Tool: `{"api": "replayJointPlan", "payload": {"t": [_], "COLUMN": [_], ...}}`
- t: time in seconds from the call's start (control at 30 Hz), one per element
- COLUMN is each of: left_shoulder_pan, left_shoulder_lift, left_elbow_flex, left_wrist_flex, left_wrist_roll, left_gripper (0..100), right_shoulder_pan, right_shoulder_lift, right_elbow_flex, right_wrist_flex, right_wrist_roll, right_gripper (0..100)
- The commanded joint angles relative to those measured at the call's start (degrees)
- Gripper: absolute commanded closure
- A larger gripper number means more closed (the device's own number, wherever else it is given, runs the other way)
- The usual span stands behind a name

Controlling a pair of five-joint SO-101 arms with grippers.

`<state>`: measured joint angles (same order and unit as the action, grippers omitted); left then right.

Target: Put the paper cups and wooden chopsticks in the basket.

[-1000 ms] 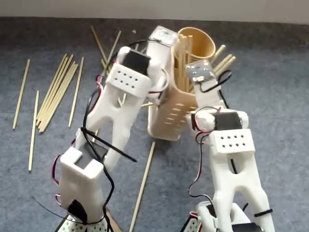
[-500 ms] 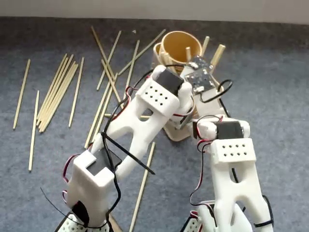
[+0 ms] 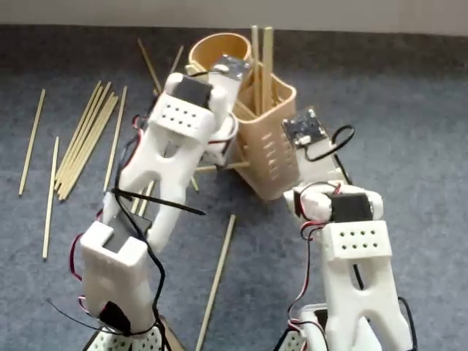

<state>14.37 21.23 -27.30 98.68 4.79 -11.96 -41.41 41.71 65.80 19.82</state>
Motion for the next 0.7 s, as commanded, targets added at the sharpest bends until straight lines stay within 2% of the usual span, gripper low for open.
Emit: {"api": "replayJointPlan", "payload": {"t": [0.0, 0.37, 0.5, 0.67], "left_shoulder_pan": [-1.9, 5.2, 8.3, 10.4], "left_shoulder_lift": [-2.1, -2.5, -7.8, -16.3], "left_elbow_flex": [0.3, 0.3, 0.3, 0.4], "left_wrist_flex": [1.1, 2.2, 2.1, 2.1], "left_wrist_roll": [-1.8, -10.5, -11.1, -11.3], "left_gripper": [83, 83, 83, 83], "right_shoulder_pan": [0.8, 0.8, 0.8, 0.7], "right_shoulder_lift": [-3.2, -2.0, -0.4, 0.7], "right_elbow_flex": [-0.4, -0.4, 0.9, 6.9], "right_wrist_flex": [0.6, 0.7, 0.2, -5.3], "right_wrist_roll": [0.3, -1.7, -2.8, -5.7], "right_gripper": [72.4, 72.4, 72.4, 72.4]}}
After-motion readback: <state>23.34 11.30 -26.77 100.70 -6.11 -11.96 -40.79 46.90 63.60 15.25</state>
